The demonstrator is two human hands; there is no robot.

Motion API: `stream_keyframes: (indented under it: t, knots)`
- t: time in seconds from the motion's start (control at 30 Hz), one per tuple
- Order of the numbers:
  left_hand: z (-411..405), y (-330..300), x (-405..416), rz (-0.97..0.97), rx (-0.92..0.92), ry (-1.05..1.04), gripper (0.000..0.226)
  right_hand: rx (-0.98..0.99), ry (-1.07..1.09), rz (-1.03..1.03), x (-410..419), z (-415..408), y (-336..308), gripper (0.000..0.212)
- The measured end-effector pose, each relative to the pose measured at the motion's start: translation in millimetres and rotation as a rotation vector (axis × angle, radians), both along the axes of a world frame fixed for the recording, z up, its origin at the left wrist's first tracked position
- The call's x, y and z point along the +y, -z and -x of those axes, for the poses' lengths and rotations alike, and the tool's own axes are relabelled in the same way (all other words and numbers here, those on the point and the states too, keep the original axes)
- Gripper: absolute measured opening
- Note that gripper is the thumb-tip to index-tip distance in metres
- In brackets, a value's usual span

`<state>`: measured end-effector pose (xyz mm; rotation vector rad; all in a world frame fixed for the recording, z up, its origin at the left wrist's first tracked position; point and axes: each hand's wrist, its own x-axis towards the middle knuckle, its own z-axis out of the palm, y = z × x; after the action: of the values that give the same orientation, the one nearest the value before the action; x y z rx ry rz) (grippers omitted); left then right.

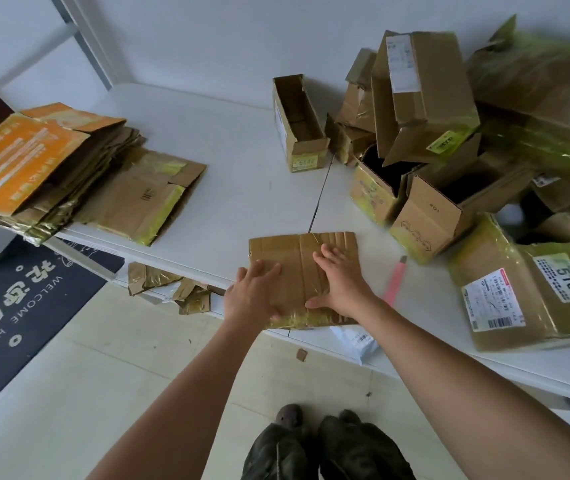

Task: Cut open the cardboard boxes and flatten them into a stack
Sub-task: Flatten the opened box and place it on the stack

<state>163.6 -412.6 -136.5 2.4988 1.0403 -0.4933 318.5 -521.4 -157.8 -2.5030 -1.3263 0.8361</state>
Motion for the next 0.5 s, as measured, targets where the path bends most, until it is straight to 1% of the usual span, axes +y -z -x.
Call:
stream_keyframes:
  t: [0.07, 0.1, 0.17, 0.27, 0.3, 0.4, 0.43, 0.5]
  knots:
    - [0, 2, -3, 0.066, -0.041, -0.068, 0.091, -0.001, -0.005, -0.003, -2, 0, 0, 0.11]
    - [0, 2, -4, 0.136, -0.099, -0.146, 0.084, 0.002, -0.007, -0.008, -3, 0, 1, 0.11]
    - [-4, -1, -7, 0.288, -0.262, -0.37, 0.071, 0.014, -0.012, -0.02, -5, 0, 2, 0.109]
    - [-7, -8, -15, 0.434, -0.452, -0.723, 0.066, 0.038, -0.009, -0.037, -8, -1, 7, 0.109]
    - [-8, -11, -16, 0.457, -0.487, -0.789, 0.062, 0.042, -0.012, -0.045, -8, -1, 8, 0.109]
    - [-4, -16, -13, 0.544, -0.551, -0.867, 0.054, 0.064, -0.039, -0.051, -11, -3, 8, 0.107]
    - [-1, -19, -13, 0.586, -0.579, -0.904, 0.054, 0.107, -0.041, -0.067, -13, -4, 5, 0.105]
    - [8, -29, -12, 0.659, -0.667, -0.998, 0.054, 0.19, -0.007, -0.193, -17, -9, -3, 0.091]
